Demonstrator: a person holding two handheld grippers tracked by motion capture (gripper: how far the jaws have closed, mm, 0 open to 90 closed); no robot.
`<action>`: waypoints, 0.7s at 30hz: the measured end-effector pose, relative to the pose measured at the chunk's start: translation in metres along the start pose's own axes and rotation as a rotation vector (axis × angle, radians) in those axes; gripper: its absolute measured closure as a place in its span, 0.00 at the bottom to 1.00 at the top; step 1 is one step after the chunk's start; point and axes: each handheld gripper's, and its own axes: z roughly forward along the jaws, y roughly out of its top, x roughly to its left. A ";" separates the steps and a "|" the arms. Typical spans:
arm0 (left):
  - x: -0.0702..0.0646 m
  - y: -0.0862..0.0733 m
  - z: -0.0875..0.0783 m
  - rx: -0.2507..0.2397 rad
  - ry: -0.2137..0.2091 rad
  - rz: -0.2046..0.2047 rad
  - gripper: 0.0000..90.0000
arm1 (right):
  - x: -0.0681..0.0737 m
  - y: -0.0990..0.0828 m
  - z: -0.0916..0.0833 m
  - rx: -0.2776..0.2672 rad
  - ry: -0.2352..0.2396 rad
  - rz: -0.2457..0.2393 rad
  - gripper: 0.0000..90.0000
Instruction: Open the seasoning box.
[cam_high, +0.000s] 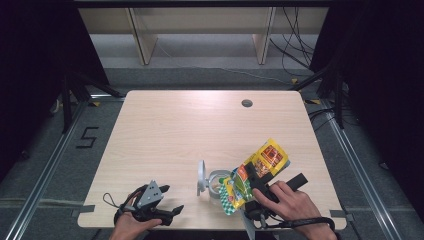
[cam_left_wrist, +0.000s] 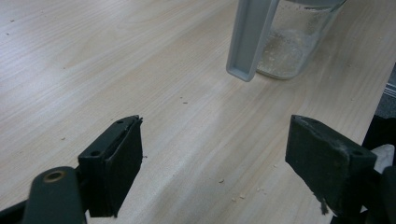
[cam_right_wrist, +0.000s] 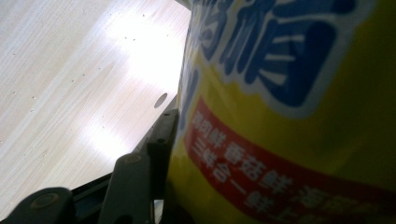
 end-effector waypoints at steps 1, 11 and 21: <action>-0.002 0.000 0.001 -0.015 -0.001 -0.029 0.20 | 0.001 0.001 0.000 0.006 -0.008 0.013 0.60; 0.000 0.000 0.001 0.005 0.012 -0.007 0.20 | 0.000 -0.004 0.000 0.004 0.034 0.064 0.60; -0.002 -0.001 0.002 -0.020 0.001 -0.022 0.20 | 0.000 -0.007 -0.002 0.012 0.046 0.076 0.60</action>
